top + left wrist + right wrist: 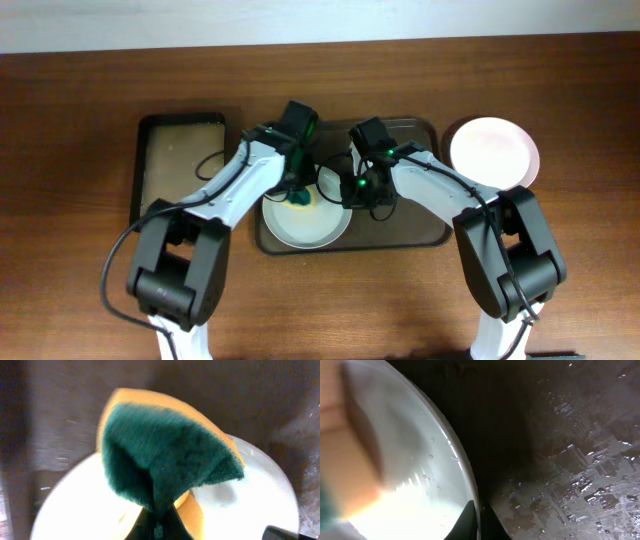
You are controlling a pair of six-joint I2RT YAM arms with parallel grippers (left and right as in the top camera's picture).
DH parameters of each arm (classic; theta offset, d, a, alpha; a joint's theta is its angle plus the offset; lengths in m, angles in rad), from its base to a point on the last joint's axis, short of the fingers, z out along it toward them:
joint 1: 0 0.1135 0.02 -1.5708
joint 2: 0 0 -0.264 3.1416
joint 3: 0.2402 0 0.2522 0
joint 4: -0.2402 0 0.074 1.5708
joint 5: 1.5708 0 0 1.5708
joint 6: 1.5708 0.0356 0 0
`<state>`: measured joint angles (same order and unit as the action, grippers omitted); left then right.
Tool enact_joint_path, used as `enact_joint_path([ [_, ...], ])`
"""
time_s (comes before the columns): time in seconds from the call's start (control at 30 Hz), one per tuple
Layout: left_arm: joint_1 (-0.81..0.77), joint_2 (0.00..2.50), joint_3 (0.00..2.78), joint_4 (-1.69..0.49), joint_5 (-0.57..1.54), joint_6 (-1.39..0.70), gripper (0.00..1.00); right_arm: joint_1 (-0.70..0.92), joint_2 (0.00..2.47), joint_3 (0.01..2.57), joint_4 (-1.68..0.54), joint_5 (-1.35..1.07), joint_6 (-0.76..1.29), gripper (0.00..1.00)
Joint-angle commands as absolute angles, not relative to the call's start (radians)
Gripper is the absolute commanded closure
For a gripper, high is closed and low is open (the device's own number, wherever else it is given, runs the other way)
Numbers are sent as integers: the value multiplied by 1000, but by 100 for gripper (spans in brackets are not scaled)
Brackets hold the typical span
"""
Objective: Clean dirty plates on tray and stack at the side
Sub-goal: 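Scrub the pale green plate with the sponge in the left gripper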
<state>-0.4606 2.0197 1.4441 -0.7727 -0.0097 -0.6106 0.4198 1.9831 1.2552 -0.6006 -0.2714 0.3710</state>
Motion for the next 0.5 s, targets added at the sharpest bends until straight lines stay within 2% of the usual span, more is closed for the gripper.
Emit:
enact_joint_path([
  [0.0,-492,2096,1449,-778,86,-613,100,411,2004,1233,-612,-198,376,96],
  [0.13,-497,2144,1449,-789,23,-582,100,411,2004,1233,-613,-198,376,96],
  [0.27,-480,2134,1451,-894,-334,-583,100,411,2004,1233,-613,-198,376,96],
  [0.47,-437,2087,1465,-1045,-645,-707,100,411,2004,1233,-612,-198,376,96],
])
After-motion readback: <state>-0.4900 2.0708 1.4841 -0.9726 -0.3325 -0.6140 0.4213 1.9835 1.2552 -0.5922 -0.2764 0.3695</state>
